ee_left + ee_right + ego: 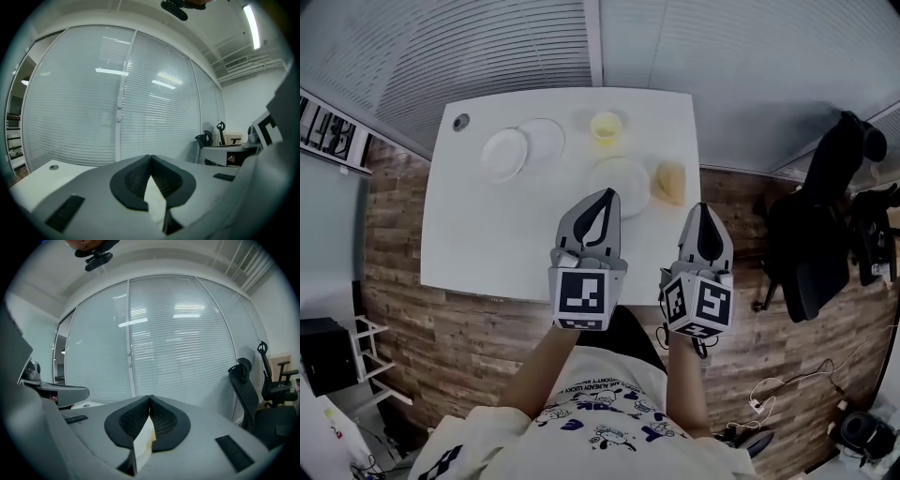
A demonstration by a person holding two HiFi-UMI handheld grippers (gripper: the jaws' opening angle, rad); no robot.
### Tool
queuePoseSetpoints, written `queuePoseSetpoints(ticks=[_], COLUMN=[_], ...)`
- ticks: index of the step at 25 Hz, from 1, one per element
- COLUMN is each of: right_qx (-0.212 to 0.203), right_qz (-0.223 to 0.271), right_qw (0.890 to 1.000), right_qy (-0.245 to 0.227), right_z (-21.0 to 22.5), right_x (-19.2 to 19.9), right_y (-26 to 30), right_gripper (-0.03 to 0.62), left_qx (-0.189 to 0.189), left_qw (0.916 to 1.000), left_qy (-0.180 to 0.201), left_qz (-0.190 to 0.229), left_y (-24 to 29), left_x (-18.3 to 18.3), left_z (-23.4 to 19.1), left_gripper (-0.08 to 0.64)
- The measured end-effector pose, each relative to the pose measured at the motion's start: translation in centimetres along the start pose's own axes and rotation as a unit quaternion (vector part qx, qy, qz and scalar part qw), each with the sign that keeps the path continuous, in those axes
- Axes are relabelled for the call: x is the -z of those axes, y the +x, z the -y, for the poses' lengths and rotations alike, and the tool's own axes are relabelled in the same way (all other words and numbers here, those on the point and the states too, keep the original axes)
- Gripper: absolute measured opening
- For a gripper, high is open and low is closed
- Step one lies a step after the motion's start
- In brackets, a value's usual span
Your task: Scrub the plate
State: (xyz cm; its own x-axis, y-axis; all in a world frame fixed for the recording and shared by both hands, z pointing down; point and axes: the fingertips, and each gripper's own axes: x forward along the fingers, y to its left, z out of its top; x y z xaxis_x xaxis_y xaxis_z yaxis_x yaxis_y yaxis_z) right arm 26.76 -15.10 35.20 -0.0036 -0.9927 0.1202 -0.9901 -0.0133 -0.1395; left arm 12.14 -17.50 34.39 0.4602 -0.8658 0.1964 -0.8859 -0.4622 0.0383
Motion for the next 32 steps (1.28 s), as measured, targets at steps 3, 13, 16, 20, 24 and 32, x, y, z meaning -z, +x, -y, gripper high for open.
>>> queuePoseSetpoints(ticks=[3, 13, 16, 20, 24, 32], right_qx=[0.002, 0.021, 0.022, 0.035, 0.042, 0.044], right_qz=[-0.004, -0.029, -0.040, -0.057, -0.070, -0.101], right_qw=[1.000, 0.999, 0.999, 0.998, 0.997, 0.994], right_qy=[-0.002, -0.003, -0.008, -0.008, -0.009, -0.014], right_z=[0.2, 0.5, 0.4, 0.8, 0.9, 1.5], right_x=[0.3, 1.9, 2.5, 3.6, 4.2, 6.4], right_y=[0.2, 2.7, 3.5, 4.4, 5.4, 7.2], right_gripper=[0.014, 0.019, 0.040, 0.060, 0.072, 0.080], left_qx=[-0.005, -0.016, -0.016, -0.014, -0.009, -0.005], left_qw=[0.9999, 0.9992, 0.9987, 0.9982, 0.9975, 0.9956], left_qy=[-0.004, -0.024, -0.032, -0.039, -0.045, -0.052], left_qz=[-0.008, -0.029, -0.036, -0.045, -0.055, -0.078], left_y=[-0.1, 1.6, 2.4, 3.5, 4.5, 6.1], left_x=[0.5, 2.5, 3.0, 3.5, 4.1, 5.9], left_z=[-0.4, -3.2, -4.1, -5.0, -5.4, -6.0], left_gripper=[0.025, 0.025, 0.025, 0.025, 0.025, 0.025])
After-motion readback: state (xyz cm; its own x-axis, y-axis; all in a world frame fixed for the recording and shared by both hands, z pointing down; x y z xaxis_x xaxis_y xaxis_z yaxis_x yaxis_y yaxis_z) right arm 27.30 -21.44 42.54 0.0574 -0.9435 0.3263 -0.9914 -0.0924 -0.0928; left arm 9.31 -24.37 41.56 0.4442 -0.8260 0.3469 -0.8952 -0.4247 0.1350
